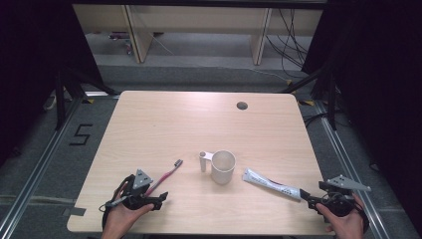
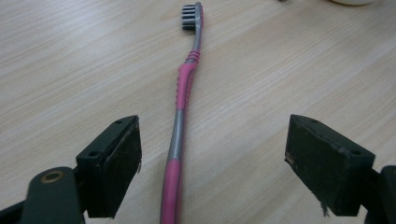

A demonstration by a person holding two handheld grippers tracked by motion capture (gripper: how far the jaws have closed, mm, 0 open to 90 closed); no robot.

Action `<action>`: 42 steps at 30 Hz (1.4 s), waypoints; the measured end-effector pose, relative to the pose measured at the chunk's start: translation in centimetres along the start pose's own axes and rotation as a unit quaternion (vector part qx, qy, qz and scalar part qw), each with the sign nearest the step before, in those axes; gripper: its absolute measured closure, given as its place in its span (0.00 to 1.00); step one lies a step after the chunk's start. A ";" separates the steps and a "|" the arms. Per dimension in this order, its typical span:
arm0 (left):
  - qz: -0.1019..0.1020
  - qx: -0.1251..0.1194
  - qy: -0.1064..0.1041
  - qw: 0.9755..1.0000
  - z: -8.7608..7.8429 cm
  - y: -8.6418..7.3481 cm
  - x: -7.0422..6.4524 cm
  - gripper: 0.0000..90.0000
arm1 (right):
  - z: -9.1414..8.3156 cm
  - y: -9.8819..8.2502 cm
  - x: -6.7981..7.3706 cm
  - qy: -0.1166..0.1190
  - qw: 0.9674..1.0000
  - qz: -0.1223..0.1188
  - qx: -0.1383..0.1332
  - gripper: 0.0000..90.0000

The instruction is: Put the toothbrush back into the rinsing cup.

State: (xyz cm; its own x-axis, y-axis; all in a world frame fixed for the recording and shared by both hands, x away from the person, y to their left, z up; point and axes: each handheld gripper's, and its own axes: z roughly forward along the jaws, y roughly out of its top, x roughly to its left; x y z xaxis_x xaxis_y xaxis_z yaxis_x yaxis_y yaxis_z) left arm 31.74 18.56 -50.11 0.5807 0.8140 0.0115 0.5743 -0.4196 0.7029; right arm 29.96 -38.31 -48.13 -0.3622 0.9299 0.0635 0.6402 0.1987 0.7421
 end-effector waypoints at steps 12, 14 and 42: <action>-0.012 -0.008 0.005 1.000 0.1 0.2 -0.1 0.22 | -0.2 0.2 0.2 0.011 1.000 -0.005 -0.012 0.23; -0.003 -0.001 0.002 1.000 0.0 0.2 0.0 0.22 | -0.3 0.2 0.2 0.010 1.000 -0.005 -0.010 0.23; 0.015 0.014 -0.014 1.000 0.7 2.2 1.1 0.43 | 0.0 0.3 0.9 0.027 1.000 0.010 -0.010 0.24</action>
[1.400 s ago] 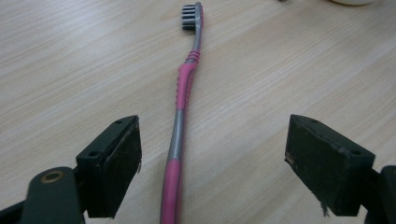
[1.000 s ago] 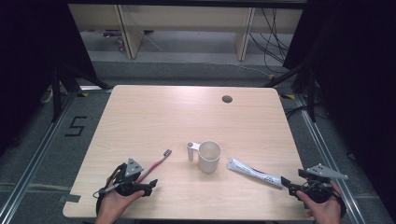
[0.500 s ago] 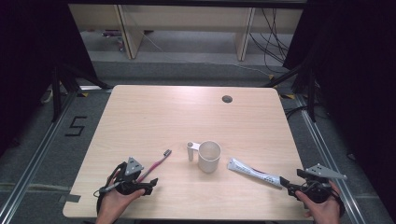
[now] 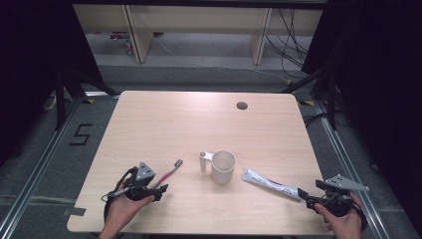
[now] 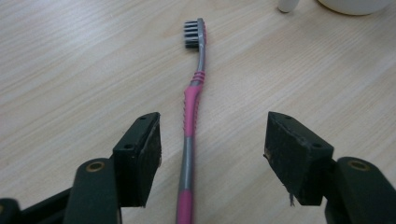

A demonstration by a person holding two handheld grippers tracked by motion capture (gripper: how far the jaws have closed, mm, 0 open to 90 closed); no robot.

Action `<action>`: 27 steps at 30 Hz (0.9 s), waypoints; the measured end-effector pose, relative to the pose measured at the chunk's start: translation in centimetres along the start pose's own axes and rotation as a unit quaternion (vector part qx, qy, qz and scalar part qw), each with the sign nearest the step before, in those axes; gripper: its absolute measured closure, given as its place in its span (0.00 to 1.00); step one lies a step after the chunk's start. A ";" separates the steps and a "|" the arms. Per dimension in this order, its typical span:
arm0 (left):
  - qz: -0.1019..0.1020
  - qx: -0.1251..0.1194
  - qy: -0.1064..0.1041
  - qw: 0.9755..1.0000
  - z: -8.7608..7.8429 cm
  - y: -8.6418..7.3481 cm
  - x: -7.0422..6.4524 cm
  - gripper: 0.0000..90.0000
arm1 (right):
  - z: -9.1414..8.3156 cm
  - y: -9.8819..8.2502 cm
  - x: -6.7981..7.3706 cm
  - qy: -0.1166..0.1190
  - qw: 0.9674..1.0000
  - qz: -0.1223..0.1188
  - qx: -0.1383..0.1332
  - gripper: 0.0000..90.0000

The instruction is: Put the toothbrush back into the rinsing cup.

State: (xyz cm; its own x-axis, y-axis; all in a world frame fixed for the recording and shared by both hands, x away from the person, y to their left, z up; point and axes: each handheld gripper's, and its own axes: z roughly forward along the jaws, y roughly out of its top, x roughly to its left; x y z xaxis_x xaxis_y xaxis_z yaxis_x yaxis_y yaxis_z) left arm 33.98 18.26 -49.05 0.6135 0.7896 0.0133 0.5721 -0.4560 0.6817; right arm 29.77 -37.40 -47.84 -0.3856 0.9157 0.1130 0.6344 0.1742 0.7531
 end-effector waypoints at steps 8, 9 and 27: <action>0.026 0.041 -0.005 0.999 1.0 1.1 0.7 0.60 | 0.2 0.0 -0.2 -0.008 0.999 -0.031 -0.015 0.25; 0.035 0.053 -0.006 0.998 1.0 1.4 0.9 0.60 | 0.2 0.0 -0.2 -0.010 0.999 -0.033 -0.015 0.25; 0.050 0.146 -0.016 0.988 1.7 3.1 1.8 0.79 | 0.4 0.0 -0.1 -0.004 0.999 -0.035 -0.009 0.26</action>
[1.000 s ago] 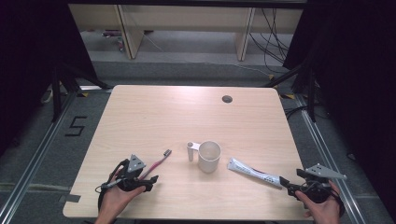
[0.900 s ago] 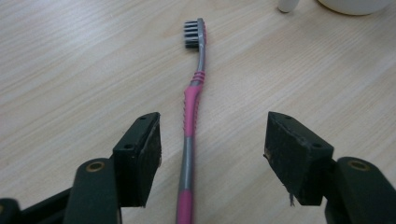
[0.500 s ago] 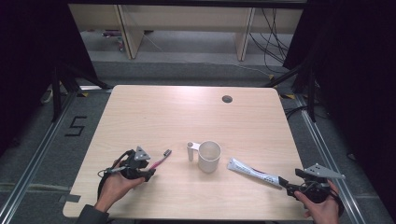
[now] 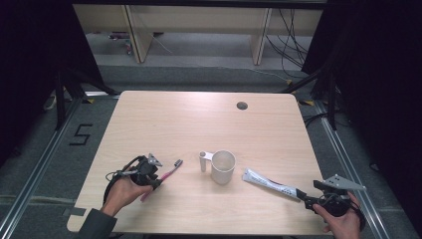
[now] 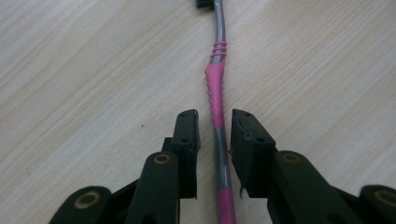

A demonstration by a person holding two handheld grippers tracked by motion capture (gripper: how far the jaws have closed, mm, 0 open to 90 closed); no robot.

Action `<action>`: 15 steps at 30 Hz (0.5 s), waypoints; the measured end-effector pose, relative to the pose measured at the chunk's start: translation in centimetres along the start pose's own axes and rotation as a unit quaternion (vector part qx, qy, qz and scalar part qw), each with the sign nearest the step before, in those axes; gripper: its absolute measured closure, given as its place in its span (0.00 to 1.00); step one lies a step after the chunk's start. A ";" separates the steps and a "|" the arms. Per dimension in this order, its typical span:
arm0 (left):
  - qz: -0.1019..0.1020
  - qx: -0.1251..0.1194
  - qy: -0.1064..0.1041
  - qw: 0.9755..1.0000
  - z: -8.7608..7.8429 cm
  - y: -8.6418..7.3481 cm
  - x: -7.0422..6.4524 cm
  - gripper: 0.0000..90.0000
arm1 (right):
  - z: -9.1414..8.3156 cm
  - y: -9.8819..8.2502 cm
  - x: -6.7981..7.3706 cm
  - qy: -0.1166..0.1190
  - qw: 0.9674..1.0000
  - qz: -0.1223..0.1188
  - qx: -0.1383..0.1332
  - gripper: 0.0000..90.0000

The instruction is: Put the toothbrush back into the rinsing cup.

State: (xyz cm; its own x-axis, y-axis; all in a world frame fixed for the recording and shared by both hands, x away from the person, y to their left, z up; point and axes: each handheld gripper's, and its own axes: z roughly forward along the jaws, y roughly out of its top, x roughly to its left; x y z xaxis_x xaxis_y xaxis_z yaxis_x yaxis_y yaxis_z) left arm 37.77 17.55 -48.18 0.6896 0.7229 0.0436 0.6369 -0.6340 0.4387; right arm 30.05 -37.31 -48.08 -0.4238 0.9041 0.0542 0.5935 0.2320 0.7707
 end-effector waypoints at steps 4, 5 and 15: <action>0.000 0.010 -0.010 1.000 0.1 0.6 0.0 0.81 | 0.0 0.0 0.1 0.000 1.000 0.003 0.007 0.26; 0.001 0.013 -0.011 1.000 0.2 0.7 0.0 0.81 | 0.0 0.0 0.1 0.002 1.000 0.003 0.010 0.26; -0.003 0.048 -0.016 0.999 1.0 1.7 0.3 0.82 | 0.1 0.0 0.1 0.001 1.000 -0.001 0.006 0.26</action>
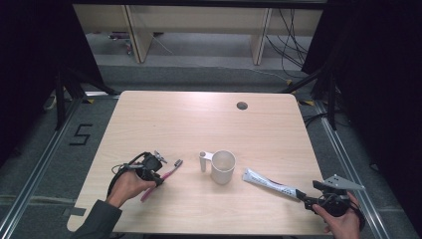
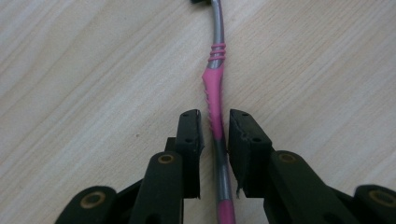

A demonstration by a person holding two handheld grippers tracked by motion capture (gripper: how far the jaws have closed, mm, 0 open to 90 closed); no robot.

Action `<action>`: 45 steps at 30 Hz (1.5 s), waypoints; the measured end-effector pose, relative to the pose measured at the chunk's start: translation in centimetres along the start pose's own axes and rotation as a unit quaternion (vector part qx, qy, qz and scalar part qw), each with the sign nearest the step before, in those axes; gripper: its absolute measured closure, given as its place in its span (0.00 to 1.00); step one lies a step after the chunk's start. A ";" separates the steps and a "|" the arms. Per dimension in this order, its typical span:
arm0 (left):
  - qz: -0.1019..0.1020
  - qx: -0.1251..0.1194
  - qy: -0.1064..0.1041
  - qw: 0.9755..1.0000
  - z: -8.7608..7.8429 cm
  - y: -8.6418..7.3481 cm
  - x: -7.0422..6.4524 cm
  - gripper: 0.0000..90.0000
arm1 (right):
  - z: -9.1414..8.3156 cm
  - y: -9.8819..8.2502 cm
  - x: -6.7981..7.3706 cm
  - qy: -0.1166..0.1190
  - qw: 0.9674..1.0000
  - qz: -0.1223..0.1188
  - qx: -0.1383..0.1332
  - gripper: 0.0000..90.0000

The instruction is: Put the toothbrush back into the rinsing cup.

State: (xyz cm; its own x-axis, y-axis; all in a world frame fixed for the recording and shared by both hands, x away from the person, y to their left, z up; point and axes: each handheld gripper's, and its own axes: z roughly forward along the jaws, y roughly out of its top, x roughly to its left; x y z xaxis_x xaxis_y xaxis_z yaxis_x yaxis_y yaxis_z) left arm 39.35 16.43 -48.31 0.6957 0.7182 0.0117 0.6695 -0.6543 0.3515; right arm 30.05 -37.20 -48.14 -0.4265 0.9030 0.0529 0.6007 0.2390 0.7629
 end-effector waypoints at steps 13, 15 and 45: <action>0.013 0.040 -0.014 0.999 0.3 1.2 0.0 0.87 | 0.0 0.0 0.0 0.004 1.000 -0.004 0.004 0.26; 0.018 0.055 -0.014 0.998 0.4 1.6 -0.1 0.89 | 0.0 0.0 0.3 0.009 1.000 0.013 0.007 0.27; 0.052 0.117 -0.010 0.992 0.8 3.1 -0.6 0.92 | 0.0 0.0 0.3 0.009 1.000 0.006 0.003 0.27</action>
State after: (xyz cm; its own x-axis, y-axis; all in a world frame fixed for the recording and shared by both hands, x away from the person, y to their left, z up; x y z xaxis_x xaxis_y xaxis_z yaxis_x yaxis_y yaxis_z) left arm 41.24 13.76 -47.95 0.7673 0.6410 0.0175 0.6347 -0.7631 0.1221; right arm 29.97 -36.94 -48.13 -0.4317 0.8990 0.0737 0.6091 0.2303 0.7589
